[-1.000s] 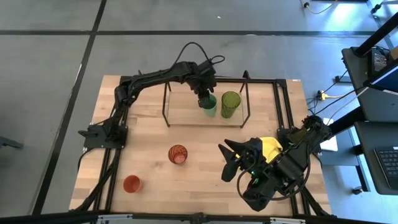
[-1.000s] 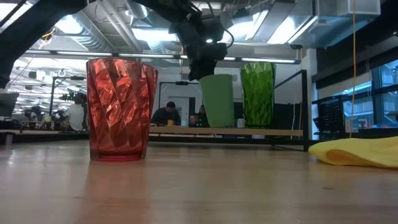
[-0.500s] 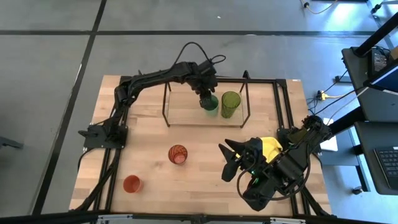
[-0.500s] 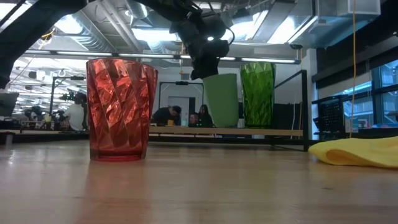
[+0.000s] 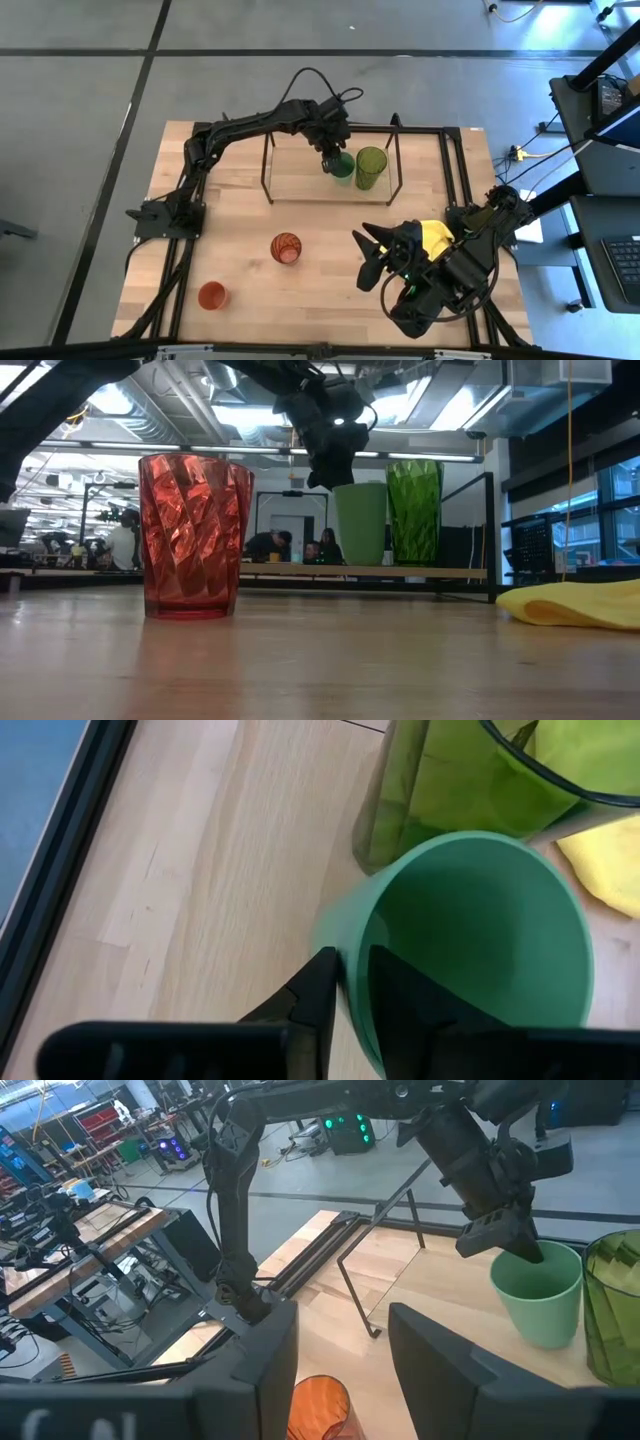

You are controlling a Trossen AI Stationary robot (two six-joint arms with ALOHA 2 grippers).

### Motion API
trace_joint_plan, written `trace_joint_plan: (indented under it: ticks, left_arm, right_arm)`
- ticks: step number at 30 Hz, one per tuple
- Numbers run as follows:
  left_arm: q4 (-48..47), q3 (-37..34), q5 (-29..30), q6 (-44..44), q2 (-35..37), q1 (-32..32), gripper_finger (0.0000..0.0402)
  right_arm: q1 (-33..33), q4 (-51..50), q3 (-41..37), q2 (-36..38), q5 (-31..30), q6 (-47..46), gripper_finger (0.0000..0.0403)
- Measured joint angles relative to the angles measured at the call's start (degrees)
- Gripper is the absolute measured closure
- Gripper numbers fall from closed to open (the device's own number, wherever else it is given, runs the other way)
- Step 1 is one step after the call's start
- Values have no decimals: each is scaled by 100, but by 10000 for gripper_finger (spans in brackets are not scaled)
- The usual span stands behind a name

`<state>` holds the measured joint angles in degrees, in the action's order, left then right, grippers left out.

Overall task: Stack small to large cups/mugs on shelf
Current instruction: Put the green cup on the shelf

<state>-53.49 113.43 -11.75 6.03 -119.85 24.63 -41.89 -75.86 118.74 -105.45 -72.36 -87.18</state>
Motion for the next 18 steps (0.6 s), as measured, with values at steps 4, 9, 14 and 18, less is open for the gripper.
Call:
trace_joint_plan:
  ticks: [4,9,14,18]
  left_arm:
    - [9,0,1,4,0,28,344]
    - [44,0,2,6,0,149,346]
    - [42,0,0,7,22,278,343]
    - [165,15,-101,4,111,301,345]
  right_arm:
    - [55,-29,0,0,7,0,245]
    - [120,-39,0,0,94,0,245]
    - [162,-36,0,0,140,-2,245]
    - [197,-36,0,2,144,0,245]
